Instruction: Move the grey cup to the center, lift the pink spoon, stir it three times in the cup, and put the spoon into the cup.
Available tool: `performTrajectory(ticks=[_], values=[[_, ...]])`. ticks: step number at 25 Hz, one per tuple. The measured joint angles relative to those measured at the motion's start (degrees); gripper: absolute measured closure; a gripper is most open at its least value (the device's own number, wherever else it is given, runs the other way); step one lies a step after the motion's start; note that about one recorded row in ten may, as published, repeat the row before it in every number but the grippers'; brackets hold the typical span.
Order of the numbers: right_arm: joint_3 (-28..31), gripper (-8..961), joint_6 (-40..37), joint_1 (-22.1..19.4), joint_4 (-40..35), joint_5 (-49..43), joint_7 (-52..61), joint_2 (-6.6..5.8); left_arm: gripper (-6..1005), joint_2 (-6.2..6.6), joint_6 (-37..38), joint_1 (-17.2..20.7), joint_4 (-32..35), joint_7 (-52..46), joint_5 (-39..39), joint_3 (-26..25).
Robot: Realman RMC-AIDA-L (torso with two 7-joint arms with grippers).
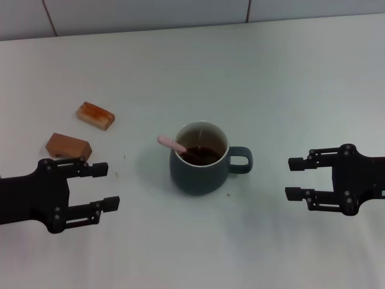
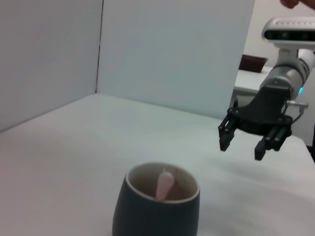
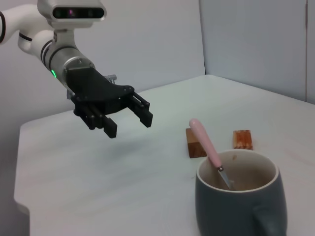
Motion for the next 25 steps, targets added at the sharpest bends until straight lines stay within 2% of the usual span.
performTrajectory(ticks=[15,25], values=[[0.0,388,1.0,0.2,1.1,0.0,-0.4,0.00,337,0.23,-6.0,0.7,-2.5,2.2,2.3,-0.7],[0.0,388,1.7,0.4,1.6,0.0,-0.9,0.00,337,0.66,-6.3,1.1,-2.9,3.1,2.8,-2.5]])
